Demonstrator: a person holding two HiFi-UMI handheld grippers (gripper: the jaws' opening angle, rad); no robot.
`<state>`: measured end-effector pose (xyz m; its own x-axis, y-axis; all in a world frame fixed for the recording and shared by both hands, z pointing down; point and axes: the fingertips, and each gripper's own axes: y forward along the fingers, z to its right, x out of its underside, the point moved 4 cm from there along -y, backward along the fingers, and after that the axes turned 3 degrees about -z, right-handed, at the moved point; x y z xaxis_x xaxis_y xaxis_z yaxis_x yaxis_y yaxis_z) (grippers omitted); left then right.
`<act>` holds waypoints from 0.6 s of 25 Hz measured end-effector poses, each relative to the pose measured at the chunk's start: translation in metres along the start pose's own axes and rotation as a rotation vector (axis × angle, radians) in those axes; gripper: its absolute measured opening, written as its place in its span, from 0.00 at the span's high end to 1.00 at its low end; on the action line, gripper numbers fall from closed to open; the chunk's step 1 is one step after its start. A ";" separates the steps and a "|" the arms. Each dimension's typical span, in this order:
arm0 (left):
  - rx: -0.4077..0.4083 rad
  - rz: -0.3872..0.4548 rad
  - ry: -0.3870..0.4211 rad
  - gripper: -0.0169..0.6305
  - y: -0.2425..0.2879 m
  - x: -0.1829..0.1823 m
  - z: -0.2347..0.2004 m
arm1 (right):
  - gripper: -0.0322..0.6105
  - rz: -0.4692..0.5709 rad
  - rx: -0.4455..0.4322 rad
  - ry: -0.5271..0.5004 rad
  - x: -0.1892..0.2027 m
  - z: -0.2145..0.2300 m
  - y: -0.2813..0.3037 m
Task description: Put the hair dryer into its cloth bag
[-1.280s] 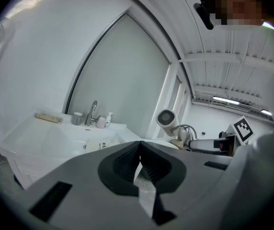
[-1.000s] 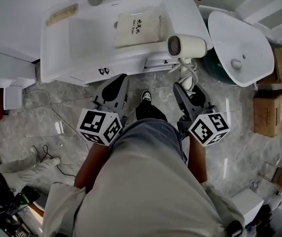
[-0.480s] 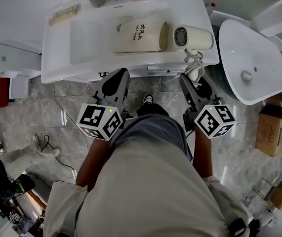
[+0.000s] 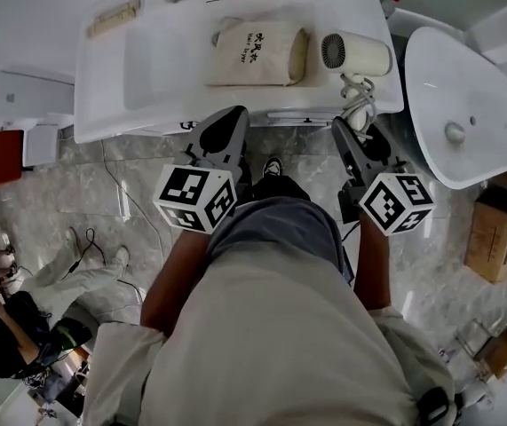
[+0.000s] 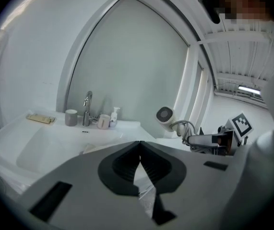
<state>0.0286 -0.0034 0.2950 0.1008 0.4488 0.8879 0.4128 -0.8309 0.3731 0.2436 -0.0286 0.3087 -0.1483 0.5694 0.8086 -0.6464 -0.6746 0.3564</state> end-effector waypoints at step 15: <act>0.008 -0.182 0.025 0.96 0.088 0.045 -0.012 | 0.59 -0.041 0.035 0.042 0.010 0.029 0.004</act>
<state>0.0586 -0.0602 0.3709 0.0011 0.5832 0.8123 0.4291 -0.7340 0.5264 0.2619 -0.0393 0.3316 -0.1540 0.6155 0.7730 -0.6263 -0.6658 0.4054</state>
